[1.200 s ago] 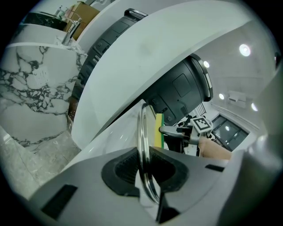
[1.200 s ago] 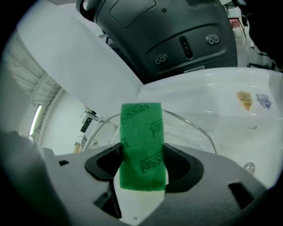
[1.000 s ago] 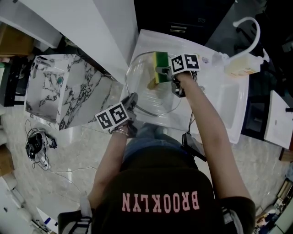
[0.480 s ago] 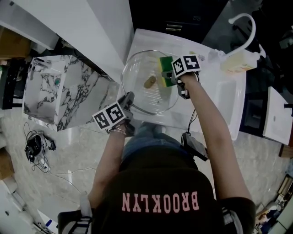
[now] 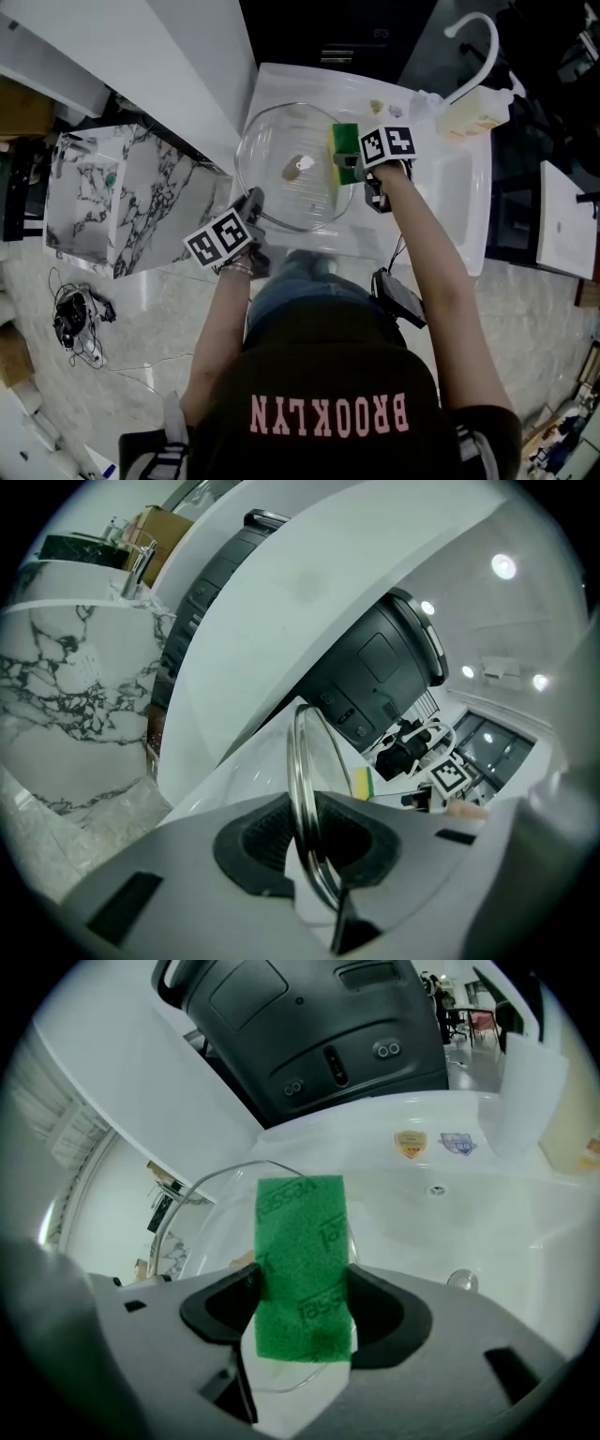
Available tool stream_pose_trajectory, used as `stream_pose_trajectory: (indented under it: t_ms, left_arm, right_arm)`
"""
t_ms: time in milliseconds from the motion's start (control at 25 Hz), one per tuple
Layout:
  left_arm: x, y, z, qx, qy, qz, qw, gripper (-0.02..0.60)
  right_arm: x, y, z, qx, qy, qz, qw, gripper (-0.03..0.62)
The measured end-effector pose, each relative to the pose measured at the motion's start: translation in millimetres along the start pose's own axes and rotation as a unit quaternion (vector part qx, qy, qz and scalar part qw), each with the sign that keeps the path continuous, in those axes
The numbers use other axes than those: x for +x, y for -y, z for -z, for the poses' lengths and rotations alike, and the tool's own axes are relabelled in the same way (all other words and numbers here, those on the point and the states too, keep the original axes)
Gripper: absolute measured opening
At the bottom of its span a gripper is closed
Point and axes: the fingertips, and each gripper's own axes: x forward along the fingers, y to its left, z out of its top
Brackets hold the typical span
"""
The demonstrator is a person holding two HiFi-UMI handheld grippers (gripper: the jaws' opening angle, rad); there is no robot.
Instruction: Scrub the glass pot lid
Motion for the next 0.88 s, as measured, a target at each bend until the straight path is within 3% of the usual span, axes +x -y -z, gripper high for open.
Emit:
stream_pose_trajectory:
  t_ms: [240, 480, 880]
  left_arm:
    - [0.9, 12.3, -6.4, 0.026, 0.019, -0.001, 0.9995, 0.049]
    - [0.3, 22.4, -6.6, 0.032, 0.03, 0.001, 0.999, 0.049]
    - [11.7, 67.3, -23.3, 0.125, 0.01, 0.006, 0.9921, 0.051]
  right_arm:
    - [-31.3, -3.1, -1.4, -0.026, 0.068, -0.008, 0.997, 0.278]
    - [-64.5, -6.5, -2.1, -0.007, 0.135, -0.028, 0.99, 0.278]
    - [-107.8, 8.4, -2.2, 0.024, 0.204, -0.022, 0.978, 0.278]
